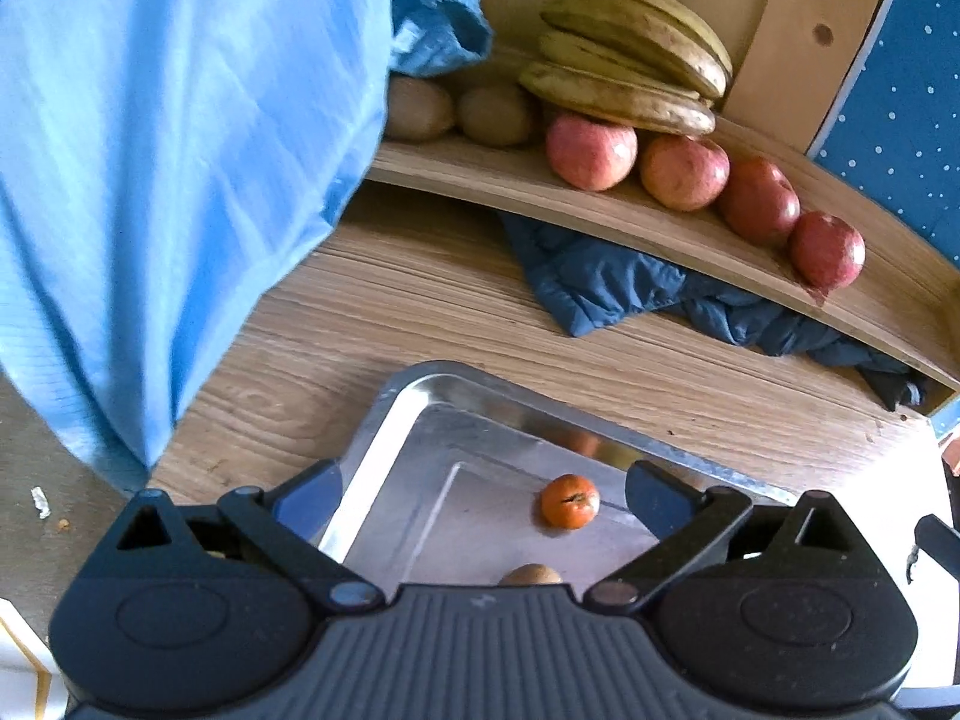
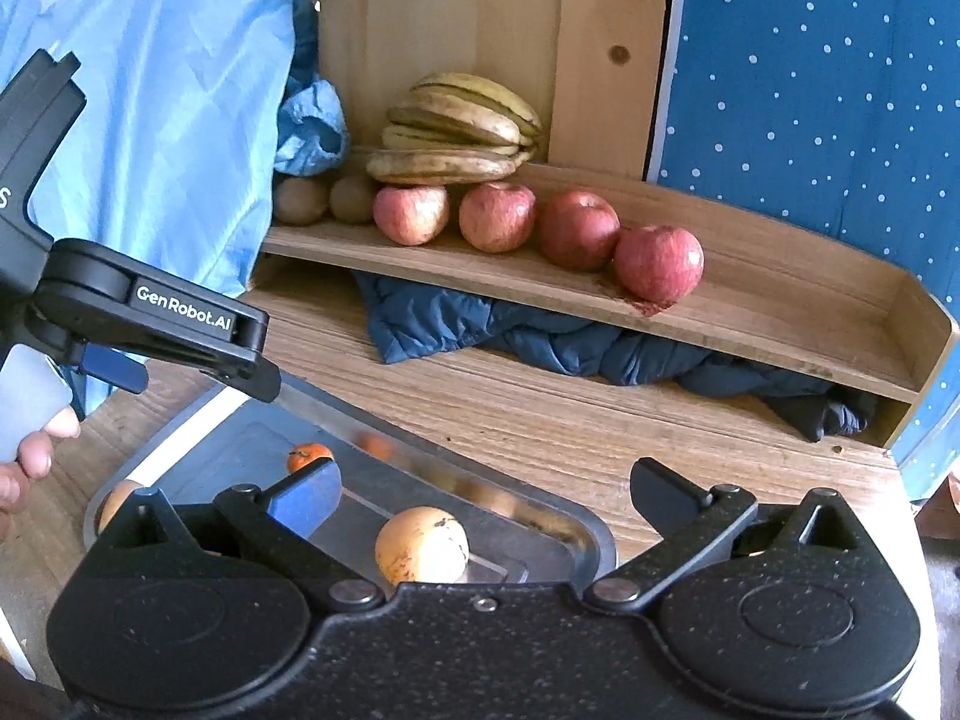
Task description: Organize fruits
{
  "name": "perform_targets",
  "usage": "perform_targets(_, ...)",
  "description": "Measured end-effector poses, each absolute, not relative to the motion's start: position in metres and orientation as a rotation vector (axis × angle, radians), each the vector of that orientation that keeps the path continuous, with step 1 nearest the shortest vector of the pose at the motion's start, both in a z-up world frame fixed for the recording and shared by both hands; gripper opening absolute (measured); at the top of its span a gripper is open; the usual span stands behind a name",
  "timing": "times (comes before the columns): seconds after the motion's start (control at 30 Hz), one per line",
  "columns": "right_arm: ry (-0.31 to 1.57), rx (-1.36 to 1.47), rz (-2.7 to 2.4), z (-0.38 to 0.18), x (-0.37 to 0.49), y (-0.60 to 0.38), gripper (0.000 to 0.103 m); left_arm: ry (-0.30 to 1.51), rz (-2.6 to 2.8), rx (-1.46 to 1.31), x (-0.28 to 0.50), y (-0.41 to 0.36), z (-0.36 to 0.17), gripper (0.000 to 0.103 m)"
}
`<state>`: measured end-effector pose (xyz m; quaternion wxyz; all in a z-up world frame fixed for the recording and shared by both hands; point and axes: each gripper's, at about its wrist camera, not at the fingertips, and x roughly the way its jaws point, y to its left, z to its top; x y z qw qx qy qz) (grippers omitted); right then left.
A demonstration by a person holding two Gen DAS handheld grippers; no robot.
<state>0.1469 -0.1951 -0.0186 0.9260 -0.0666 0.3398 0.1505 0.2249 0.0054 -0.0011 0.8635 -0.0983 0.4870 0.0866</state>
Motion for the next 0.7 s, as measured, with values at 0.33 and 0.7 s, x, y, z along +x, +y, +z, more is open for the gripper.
perform_targets(0.33, 0.659, -0.117, 0.355, -0.012, 0.117, -0.199, 0.102, 0.967, 0.232, -0.16, 0.185, 0.013, 0.0, 0.102)
perform_targets(0.7, 0.631, -0.08, 0.353, -0.011, 0.082, -0.204, 0.102, 0.936, 0.245, -0.126, 0.148, 0.017, 0.004, 0.102)
